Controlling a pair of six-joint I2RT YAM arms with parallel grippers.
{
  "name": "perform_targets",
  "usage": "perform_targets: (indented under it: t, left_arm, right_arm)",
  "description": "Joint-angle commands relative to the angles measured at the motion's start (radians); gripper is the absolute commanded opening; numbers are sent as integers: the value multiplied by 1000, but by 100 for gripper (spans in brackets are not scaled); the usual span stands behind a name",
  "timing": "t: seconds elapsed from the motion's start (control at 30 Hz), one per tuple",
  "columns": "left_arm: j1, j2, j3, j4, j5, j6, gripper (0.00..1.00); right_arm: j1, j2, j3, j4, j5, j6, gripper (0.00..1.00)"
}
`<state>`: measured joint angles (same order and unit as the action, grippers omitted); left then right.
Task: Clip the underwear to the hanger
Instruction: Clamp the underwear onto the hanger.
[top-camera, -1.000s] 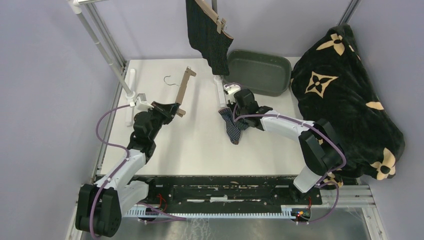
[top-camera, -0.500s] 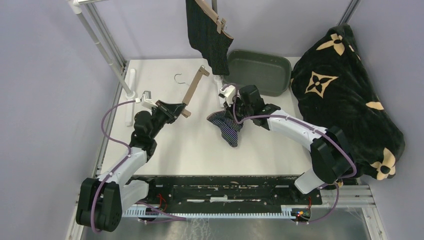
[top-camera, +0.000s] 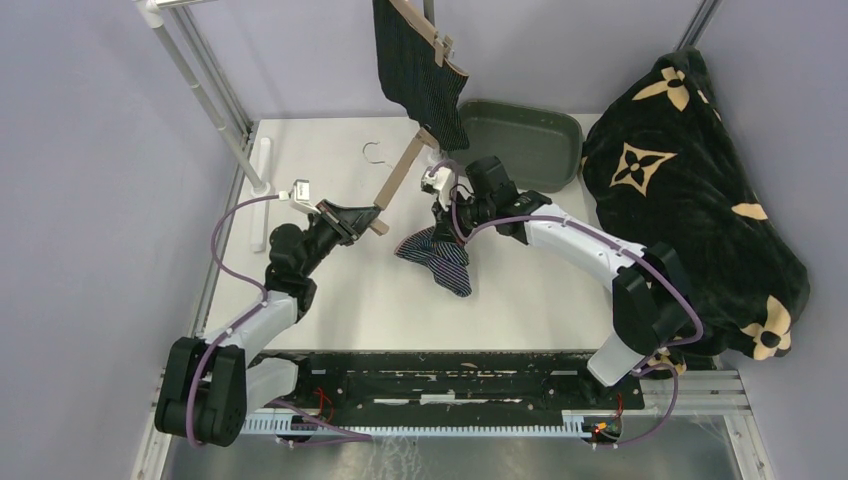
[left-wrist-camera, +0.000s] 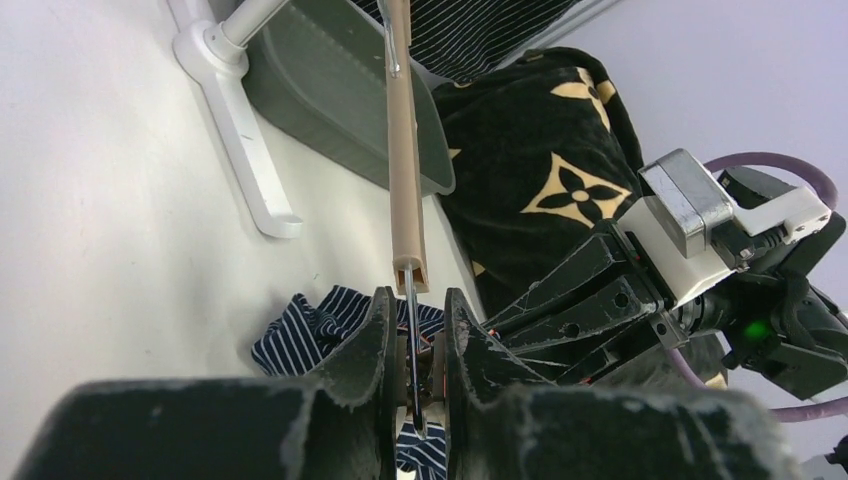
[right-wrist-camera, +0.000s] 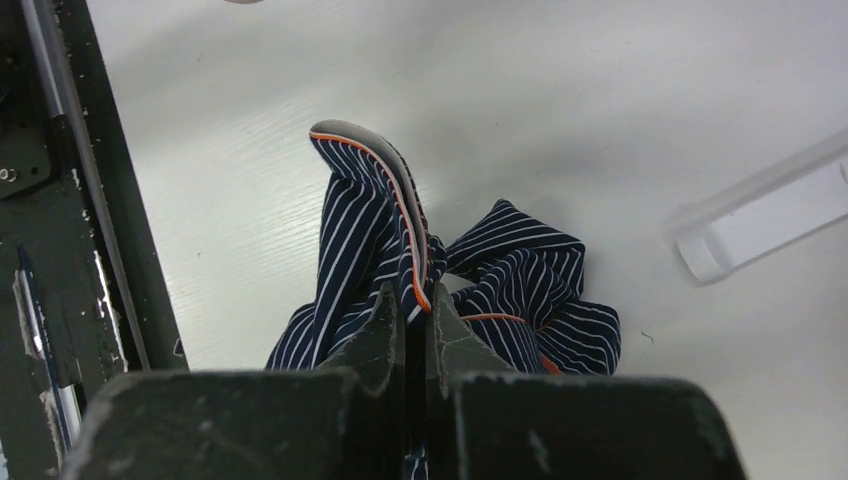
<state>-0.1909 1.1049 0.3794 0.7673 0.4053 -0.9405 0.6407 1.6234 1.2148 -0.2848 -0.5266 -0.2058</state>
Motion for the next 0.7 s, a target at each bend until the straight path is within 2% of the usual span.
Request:
perform_targets:
  t: [0.0, 0.67]
  left_arm:
    - [4, 23, -4, 167, 62, 26, 3]
    - [2, 115, -13, 271, 104, 65, 3]
  right_arm:
    - [19, 14, 83, -25, -72, -42, 1]
    - [27, 62, 181, -64, -137, -60, 1]
